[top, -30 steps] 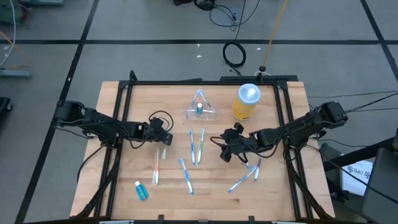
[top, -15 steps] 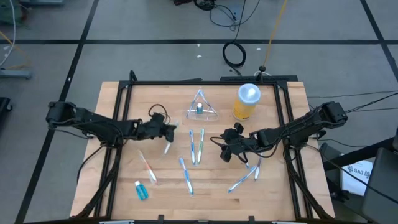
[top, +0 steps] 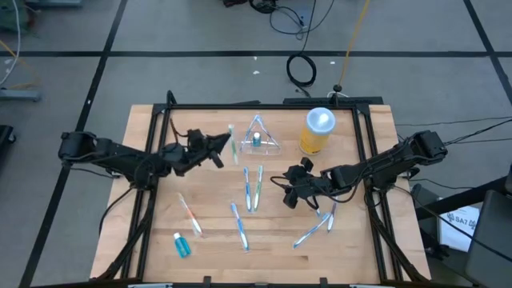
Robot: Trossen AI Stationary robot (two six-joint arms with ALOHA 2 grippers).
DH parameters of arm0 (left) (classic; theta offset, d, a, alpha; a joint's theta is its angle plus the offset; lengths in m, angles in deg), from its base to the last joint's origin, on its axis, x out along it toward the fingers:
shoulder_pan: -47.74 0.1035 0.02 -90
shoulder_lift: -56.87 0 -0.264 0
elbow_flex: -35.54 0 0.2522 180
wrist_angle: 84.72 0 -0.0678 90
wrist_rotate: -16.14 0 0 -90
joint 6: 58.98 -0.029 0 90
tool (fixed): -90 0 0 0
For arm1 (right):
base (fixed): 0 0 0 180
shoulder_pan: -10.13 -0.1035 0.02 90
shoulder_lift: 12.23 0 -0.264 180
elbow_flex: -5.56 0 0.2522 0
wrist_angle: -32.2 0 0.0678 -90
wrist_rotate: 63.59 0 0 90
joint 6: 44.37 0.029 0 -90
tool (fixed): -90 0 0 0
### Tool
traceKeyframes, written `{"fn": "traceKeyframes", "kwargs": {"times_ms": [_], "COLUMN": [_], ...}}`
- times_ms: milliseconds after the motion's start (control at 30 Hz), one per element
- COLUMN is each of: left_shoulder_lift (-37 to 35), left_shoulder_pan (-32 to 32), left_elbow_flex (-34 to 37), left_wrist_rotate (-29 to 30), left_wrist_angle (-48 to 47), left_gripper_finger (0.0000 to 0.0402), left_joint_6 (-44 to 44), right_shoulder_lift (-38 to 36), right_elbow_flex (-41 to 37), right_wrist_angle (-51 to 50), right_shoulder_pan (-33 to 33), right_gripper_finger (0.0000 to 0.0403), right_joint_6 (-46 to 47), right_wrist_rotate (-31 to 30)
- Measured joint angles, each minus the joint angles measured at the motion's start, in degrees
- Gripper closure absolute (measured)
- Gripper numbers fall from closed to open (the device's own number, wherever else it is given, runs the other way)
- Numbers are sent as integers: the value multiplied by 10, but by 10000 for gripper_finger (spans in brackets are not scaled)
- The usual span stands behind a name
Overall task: Pick & Place toothbrushing station
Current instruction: Put the green toothbrush into the left compartment of the transparent organizer
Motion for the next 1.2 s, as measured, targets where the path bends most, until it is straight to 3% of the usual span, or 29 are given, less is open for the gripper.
{"fn": "traceKeyframes", "kwargs": {"times_ms": [167,533,700,900,1200], "left_shoulder_lift": [38,147,176,236,255], "left_shoulder_pan": [46,97,101,102,101], "left_elbow_flex": [-33,-153,-154,-153,-153], "left_wrist_rotate": [-16,-39,-36,34,36], "left_wrist_angle": [-5,-8,-12,43,117], "left_gripper_finger": [397,398,399,399,399], "left_joint_6": [-13,-144,-124,-170,-204], "right_shoulder_lift": [0,0,0,0,0], "right_elbow_flex": [0,0,0,-10,-28], "right_wrist_angle": [1,0,0,2,2], "right_shoulder_pan": [6,20,12,8,13], "right_gripper_finger": [204,204,204,204,204], "right_joint_6": [-3,0,0,1,1], "right_wrist_rotate": [-1,1,0,1,0]}}
